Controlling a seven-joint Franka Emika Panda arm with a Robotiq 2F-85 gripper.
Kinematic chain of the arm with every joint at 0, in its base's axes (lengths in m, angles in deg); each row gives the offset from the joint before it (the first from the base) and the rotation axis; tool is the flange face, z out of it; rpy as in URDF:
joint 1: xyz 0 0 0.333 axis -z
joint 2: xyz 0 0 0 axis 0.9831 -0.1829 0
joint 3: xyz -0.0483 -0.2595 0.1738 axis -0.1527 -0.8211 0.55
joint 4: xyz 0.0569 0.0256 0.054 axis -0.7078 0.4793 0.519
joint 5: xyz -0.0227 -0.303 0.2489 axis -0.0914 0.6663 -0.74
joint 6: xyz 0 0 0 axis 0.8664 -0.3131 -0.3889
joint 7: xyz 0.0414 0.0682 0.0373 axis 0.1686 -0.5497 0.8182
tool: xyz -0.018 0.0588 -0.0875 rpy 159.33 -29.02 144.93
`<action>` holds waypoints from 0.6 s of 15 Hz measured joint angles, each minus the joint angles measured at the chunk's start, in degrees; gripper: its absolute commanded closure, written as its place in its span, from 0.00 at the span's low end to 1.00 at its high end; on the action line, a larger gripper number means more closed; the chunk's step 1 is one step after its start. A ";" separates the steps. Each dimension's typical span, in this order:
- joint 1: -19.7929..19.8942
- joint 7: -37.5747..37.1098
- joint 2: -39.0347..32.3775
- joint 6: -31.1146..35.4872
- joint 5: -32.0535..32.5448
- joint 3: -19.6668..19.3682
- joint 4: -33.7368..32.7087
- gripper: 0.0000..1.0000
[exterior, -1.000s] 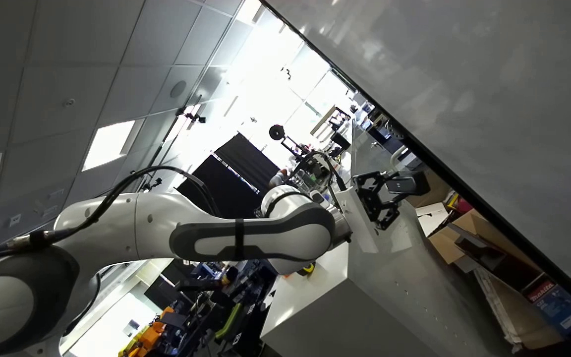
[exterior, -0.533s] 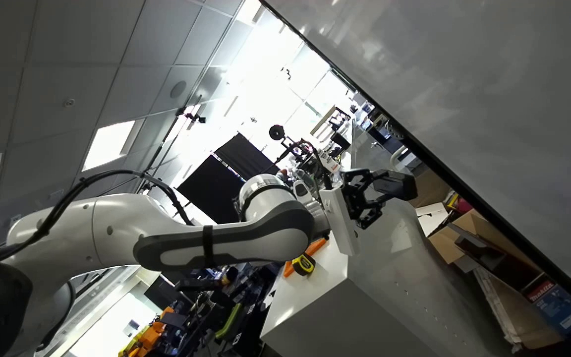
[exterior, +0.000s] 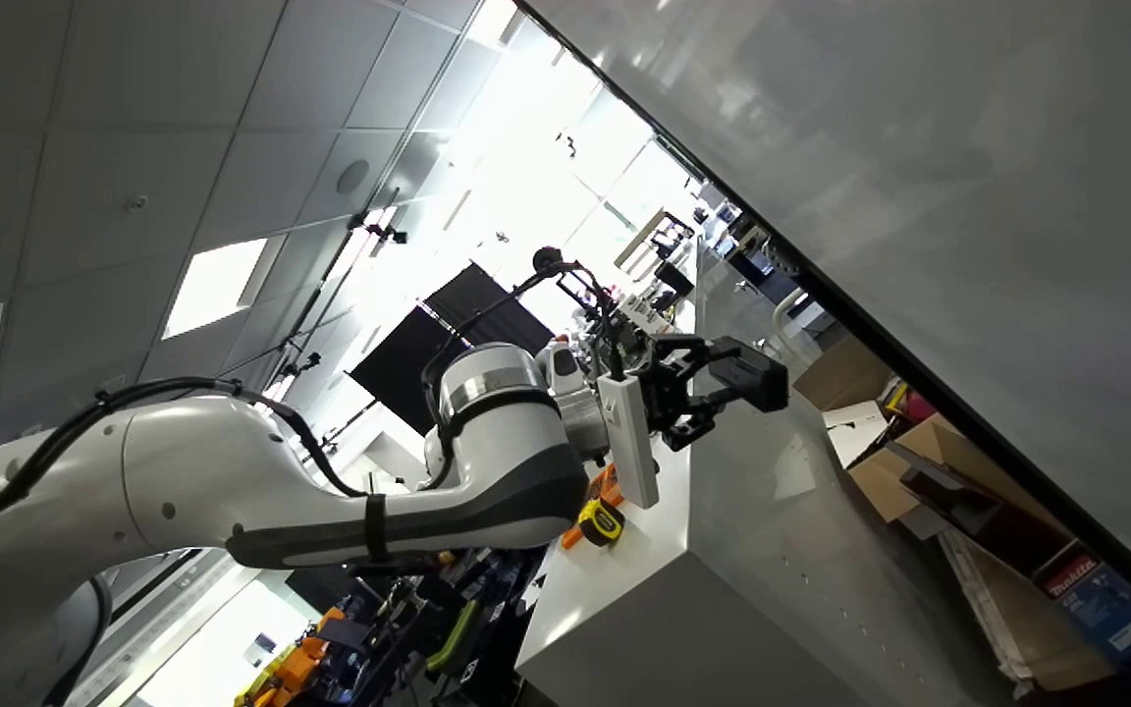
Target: Use the black duster to erase the board then put the duster back on the table
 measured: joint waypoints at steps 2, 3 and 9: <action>0.05 6.44 0.02 1.69 -7.86 -0.11 1.02 0.71; -0.37 10.18 0.02 2.32 -12.23 -0.56 1.68 0.71; -3.81 36.76 0.06 2.90 -41.09 -1.80 7.14 0.71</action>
